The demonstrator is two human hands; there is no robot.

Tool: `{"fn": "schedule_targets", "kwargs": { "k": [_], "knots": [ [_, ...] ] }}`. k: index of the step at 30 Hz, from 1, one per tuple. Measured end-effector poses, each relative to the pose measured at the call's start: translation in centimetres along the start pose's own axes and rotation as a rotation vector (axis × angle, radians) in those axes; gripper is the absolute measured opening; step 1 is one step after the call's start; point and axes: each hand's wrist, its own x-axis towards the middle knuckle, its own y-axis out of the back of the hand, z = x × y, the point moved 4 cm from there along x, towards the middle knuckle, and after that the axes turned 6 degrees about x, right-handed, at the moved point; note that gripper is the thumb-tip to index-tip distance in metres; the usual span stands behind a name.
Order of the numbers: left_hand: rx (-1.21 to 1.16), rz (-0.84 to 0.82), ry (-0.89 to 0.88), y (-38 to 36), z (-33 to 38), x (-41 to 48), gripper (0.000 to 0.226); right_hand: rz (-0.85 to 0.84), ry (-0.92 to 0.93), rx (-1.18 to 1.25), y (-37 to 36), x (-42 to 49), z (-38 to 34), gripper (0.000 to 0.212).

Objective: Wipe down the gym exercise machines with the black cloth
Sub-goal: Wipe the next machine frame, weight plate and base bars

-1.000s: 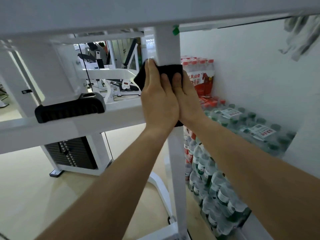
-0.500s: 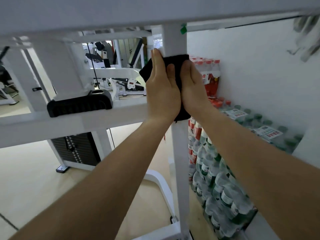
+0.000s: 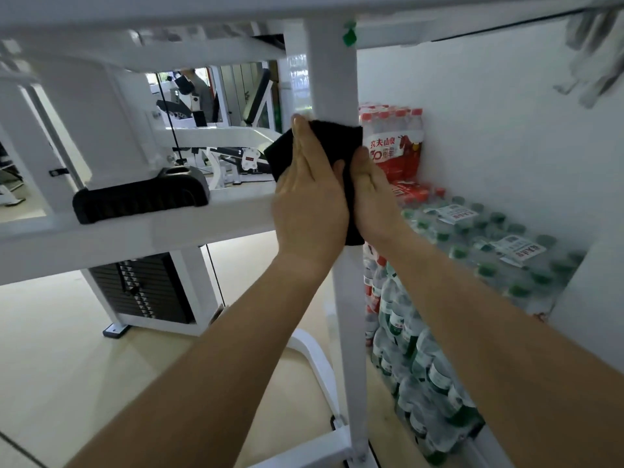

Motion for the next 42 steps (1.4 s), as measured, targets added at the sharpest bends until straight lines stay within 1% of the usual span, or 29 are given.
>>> {"fn": "schedule_targets", "kwargs": {
  "k": [2,4,7,9,11,13,14,15,16,17,18,20,23,25,28,31,33,35,37,39,41,42],
  "knots": [
    [0.161,0.038,-0.150,-0.3,-0.7,-2.2,0.058,-0.005,-0.045,-0.016,0.5,-0.6,0.0,0.048],
    [0.236,0.054,-0.215,-0.7,-1.4,-4.0,0.059,-0.042,-0.065,-0.020,0.5,-0.8,-0.5,0.041],
    [0.224,0.093,-0.215,-1.4,-1.3,-5.5,0.059,-0.043,-0.062,-0.034,0.5,-1.6,0.0,0.038],
    [0.207,0.106,-0.194,-1.9,-1.3,-6.0,0.058,-0.033,-0.070,-0.019,0.7,-2.5,1.4,0.033],
    [0.157,0.116,-0.186,-2.4,-1.8,-7.0,0.058,-0.049,-0.081,-0.008,0.9,-3.9,3.0,0.032],
    [0.081,0.074,-0.227,-3.2,-2.3,-9.0,0.061,-0.059,-0.114,0.003,1.3,-5.3,5.1,0.031],
    [0.023,0.014,-0.229,-4.0,-2.8,-10.4,0.064,-0.061,-0.134,-0.002,1.5,-6.0,6.4,0.032],
    [-0.065,-0.074,-0.185,-5.0,-3.5,-12.0,0.067,-0.055,-0.158,-0.011,1.7,-6.9,7.8,0.039],
    [-0.182,-0.166,-0.080,-5.6,-4.1,-13.4,0.070,-0.050,-0.193,-0.014,2.0,-7.8,9.0,0.045],
    [-0.257,-0.248,0.034,-6.2,-4.6,-14.7,0.073,-0.045,-0.233,-0.006,2.2,-8.6,10.4,0.047],
    [-0.312,-0.290,0.112,-6.8,-5.0,-15.8,0.073,-0.048,-0.263,0.007,2.4,-9.5,11.6,0.046],
    [-0.412,-0.301,0.187,-7.5,-5.2,-16.9,0.072,-0.069,-0.273,0.029,2.5,-10.9,12.8,0.045],
    [-0.565,-0.259,0.206,-7.1,-4.4,-15.3,0.072,-0.082,-0.232,0.017,2.4,-10.7,12.3,0.045],
    [-0.616,-0.217,0.236,-7.0,-4.2,-13.4,0.073,-0.049,-0.184,-0.005,2.3,-9.6,11.1,0.043],
    [-0.620,-0.173,0.245,-7.8,-4.2,-12.3,0.073,-0.023,-0.086,0.000,2.0,-8.3,10.2,0.043],
    [-0.622,-0.156,0.220,-8.6,-4.5,-14.1,0.072,-0.024,-0.037,0.018,1.9,-8.7,11.8,0.049],
    [-0.606,-0.156,0.227,-9.4,-4.9,-16.1,0.073,-0.037,-0.058,0.057,2.2,-10.1,13.8,0.048],
    [-0.583,-0.192,0.236,-10.3,-5.3,-18.8,0.074,-0.033,-0.121,0.071,2.6,-12.5,16.4,0.042],
    [-0.568,-0.274,0.250,-11.3,-6.1,-22.5,0.073,-0.012,-0.215,0.061,2.9,-15.4,19.0,0.038],
    [-0.595,-0.379,0.275,-12.0,-6.9,-25.6,0.074,0.000,-0.272,-0.005,3.3,-18.0,21.3,0.040],
    [-0.619,-0.431,0.287,-12.4,-7.3,-26.6,0.076,0.001,-0.302,-0.042,3.5,-18.7,21.9,0.041],
    [-0.625,-0.430,0.289,-12.3,-7.3,-26.3,0.077,0.002,-0.296,-0.050,3.5,-18.4,21.5,0.040]
  ]
}}
